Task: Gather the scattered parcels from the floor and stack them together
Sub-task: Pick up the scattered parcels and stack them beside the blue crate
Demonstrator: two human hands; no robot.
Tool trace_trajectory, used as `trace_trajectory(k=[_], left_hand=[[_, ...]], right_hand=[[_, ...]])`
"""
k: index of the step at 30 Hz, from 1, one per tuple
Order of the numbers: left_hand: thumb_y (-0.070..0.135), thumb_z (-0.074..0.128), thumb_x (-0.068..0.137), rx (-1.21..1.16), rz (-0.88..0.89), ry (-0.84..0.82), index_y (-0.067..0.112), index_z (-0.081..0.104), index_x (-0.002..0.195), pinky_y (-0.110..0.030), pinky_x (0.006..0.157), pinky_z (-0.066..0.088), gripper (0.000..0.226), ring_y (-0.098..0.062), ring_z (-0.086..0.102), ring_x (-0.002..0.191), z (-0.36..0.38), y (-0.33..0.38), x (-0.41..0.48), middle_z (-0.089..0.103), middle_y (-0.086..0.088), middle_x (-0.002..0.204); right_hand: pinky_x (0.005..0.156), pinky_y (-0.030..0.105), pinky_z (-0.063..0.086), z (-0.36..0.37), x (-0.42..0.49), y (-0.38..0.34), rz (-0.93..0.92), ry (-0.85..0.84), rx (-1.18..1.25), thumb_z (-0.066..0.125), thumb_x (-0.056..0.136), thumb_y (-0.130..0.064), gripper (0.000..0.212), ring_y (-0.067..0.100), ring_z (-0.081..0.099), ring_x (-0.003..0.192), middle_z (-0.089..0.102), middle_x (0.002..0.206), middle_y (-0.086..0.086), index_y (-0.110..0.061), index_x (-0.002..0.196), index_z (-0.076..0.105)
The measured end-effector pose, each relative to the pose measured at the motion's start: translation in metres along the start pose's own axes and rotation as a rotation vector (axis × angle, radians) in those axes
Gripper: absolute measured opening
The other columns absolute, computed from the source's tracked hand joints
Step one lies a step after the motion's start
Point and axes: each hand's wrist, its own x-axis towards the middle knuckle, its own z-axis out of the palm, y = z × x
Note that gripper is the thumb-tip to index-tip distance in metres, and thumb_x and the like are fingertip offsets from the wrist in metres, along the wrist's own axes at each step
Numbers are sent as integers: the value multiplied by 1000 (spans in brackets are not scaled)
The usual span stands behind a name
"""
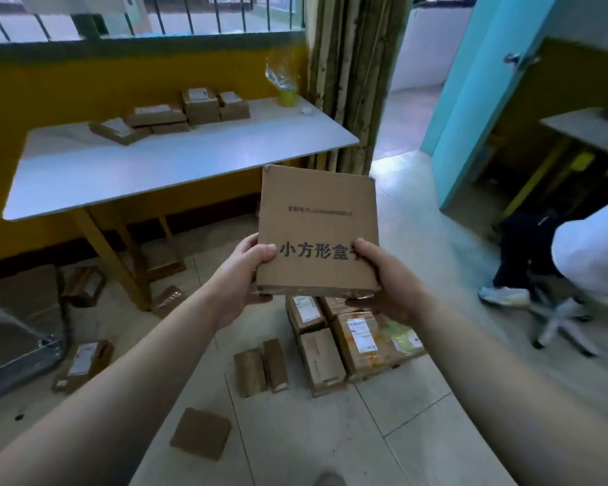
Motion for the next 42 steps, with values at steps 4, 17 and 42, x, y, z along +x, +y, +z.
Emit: trace_trajectory(k=[4,17,42], left_hand=[[42,40,96,19,-10,-106,31,51,118,-35,69,46,27,-19,58,87,53,1,3,62,-4,106],[43,46,93,51,-8,-133,31,56,114,-39,75,55,26,-18,65,90,256,-3,43,69,-2,102],[22,49,96,199,-219,62,32,45,131,-44,77,59,36,-19,65,95,389,-45,240,65,4,106]], right_hand=[[71,38,51,-47,-27,1,-50,149,-14,65,60,-65,71,22,64,83,69,98,5,-25,119,60],[86,54,53,-235,-86,-8,-133,304,-6,51,92,-50,26,29,65,96,69,105,7,-32,110,59],[95,33,44,-413,61,0,-119,386,-667,57,90,-44,77,13,46,112,39,133,-4,-52,146,4]])
